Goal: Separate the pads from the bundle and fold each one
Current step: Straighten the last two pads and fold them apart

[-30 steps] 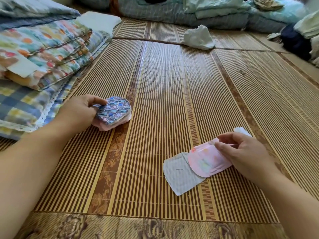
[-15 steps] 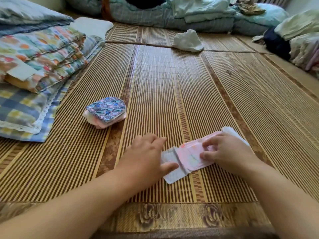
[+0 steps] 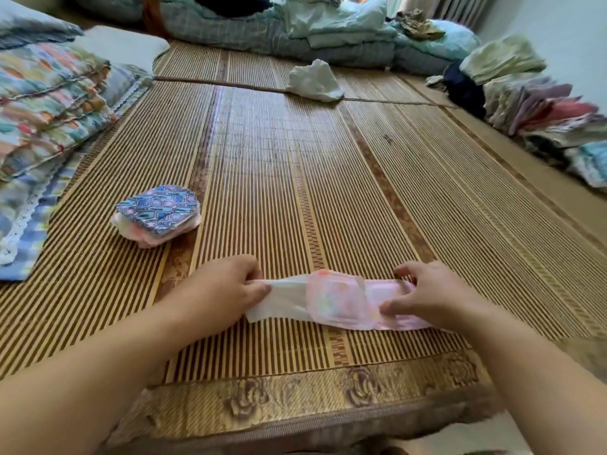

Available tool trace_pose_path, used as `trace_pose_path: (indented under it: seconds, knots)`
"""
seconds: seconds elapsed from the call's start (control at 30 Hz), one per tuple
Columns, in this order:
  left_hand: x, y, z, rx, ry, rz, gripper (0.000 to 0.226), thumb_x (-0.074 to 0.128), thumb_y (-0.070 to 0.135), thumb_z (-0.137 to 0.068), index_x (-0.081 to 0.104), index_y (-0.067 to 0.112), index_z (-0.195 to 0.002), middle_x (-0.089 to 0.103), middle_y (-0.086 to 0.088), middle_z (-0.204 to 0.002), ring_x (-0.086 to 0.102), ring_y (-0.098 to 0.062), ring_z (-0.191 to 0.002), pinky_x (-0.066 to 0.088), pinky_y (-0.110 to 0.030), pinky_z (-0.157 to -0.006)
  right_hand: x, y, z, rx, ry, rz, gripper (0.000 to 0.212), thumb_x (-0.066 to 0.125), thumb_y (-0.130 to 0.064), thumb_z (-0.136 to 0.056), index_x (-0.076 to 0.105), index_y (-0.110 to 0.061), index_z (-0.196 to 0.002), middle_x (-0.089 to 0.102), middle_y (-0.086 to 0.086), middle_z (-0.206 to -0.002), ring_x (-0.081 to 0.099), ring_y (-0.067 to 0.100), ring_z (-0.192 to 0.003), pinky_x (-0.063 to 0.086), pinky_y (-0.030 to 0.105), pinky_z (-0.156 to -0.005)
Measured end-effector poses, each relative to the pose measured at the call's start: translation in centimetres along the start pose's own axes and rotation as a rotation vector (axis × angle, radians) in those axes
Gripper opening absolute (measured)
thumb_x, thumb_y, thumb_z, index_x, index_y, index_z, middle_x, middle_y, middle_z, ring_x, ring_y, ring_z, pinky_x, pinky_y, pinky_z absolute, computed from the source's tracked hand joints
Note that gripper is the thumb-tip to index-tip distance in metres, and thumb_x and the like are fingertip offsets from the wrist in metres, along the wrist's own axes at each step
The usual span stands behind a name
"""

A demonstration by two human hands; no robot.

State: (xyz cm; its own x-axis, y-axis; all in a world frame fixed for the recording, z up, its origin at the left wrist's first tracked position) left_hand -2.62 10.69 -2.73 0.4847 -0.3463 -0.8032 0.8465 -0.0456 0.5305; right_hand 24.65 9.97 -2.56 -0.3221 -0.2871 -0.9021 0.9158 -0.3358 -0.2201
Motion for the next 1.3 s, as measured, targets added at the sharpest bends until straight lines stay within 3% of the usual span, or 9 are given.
trace_pose_path:
  seconds: [0.1,0.23,0.43,0.6,0.67,0.87,1.03,1.2,1.3]
  knots:
    - [-0.7,-0.9,0.2,-0.034,-0.027,0.109,0.016,0.060,0.038,-0.088,0.058,0.025,-0.079,0.065,0.001,-0.077,0.061,-0.012,-0.068,0.044,-0.022,-0.054,-0.2,1.0,-0.3,0.067,-0.047,-0.037,0.082,0.086,-0.041,-0.055,0.051,-0.025,-0.128,0.055,0.005,-0.122,0.057,0.021,-0.102,0.049,0.040,-0.091]
    - [-0.9,-1.9,-0.2,-0.096,-0.014,0.269,0.009,0.069,0.028,-0.083,0.061,0.025,-0.086,0.069,0.000,-0.083,0.067,-0.014,-0.073,0.053,-0.027,-0.062,-0.7,1.9,-0.5,0.129,-0.064,0.028,0.050,0.085,-0.048,-0.052,0.064,-0.021,-0.090,0.065,-0.003,-0.095,0.057,0.019,-0.093,0.049,0.038,-0.086]
    - [-0.8,-2.3,-0.5,-0.094,-0.015,0.443,0.028,0.069,0.013,-0.083,0.058,0.031,-0.102,0.067,0.000,-0.083,0.065,-0.009,-0.067,0.046,-0.017,-0.053,-0.6,2.3,-0.2,0.095,-0.139,-0.208,0.019,0.074,-0.007,-0.072,0.056,-0.012,-0.068,0.062,0.002,-0.070,0.055,0.013,-0.058,0.038,0.022,-0.049]
    - [-1.0,-2.2,-0.4,-0.115,-0.069,0.681,0.029,0.059,0.000,-0.088,0.068,0.024,-0.100,0.066,-0.007,-0.092,0.056,-0.003,-0.043,0.043,-0.015,-0.042,-1.0,3.1,-0.4,0.111,-0.153,-0.437,0.012,0.066,0.002,-0.077,0.062,-0.007,-0.084,0.066,0.011,-0.083,0.052,0.015,-0.056,0.038,0.019,-0.038]
    - [-1.1,-2.5,-0.5,-0.126,-0.078,0.683,0.036,0.050,-0.009,-0.087,0.074,0.019,-0.091,0.066,-0.006,-0.097,0.052,-0.008,-0.049,0.042,-0.018,-0.043,-1.3,3.3,-0.4,0.092,-0.177,-0.502,0.014,0.065,0.002,-0.079,0.066,-0.008,-0.089,0.068,0.014,-0.086,0.055,0.017,-0.058,0.043,0.021,-0.041]
    - [-1.8,-3.6,-0.8,-0.071,-0.095,0.414,0.058,0.045,-0.014,-0.077,0.071,0.036,-0.093,0.062,0.006,-0.115,0.060,-0.011,-0.096,0.051,-0.034,-0.091,-2.2,4.3,-0.3,0.020,-0.130,-0.543,0.012,0.061,0.002,-0.083,0.069,-0.005,-0.089,0.069,0.016,-0.085,0.058,0.020,-0.063,0.049,0.025,-0.052]
    - [-2.1,-3.8,-0.5,0.024,0.126,-0.039,0.037,0.055,0.010,-0.089,0.068,0.038,-0.110,0.063,0.006,-0.121,0.053,-0.004,-0.090,0.046,-0.019,-0.081,-1.8,5.2,-0.9,0.003,-0.069,-0.566,0.027,0.051,0.004,-0.088,0.072,-0.011,-0.081,0.068,0.015,-0.090,0.054,0.025,-0.065,0.046,0.038,-0.064]
    - [-2.6,-3.9,-0.2,0.124,0.241,0.124,0.015,0.067,0.023,-0.084,0.068,0.037,-0.082,0.067,0.017,-0.088,0.058,0.001,-0.081,0.039,-0.014,-0.064,-1.0,5.3,-0.7,-0.073,-0.171,-0.477,0.039,0.051,0.005,-0.086,0.072,-0.025,-0.097,0.057,-0.004,-0.081,0.042,0.017,-0.054,0.037,0.034,-0.052]
    - [-2.5,-4.4,-0.2,0.155,0.244,0.199,0.014,0.070,0.021,-0.082,0.071,0.034,-0.077,0.065,0.013,-0.089,0.058,0.000,-0.082,0.040,-0.017,-0.067,0.0,4.0,-0.1,-0.154,-0.234,-0.305,0.051,0.071,-0.012,-0.079,0.057,-0.040,-0.119,0.047,-0.007,-0.096,0.047,0.007,-0.074,0.046,0.022,-0.064]
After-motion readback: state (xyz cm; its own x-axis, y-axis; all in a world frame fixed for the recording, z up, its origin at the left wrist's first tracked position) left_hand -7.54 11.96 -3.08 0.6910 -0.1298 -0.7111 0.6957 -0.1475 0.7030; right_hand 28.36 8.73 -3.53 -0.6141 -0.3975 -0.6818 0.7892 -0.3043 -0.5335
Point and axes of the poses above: each hand's wrist, its own z-axis away from the middle knuckle, its own x-axis out of the palm, y = z × x, the point moved 5 cm from there along -z, towards the middle knuckle
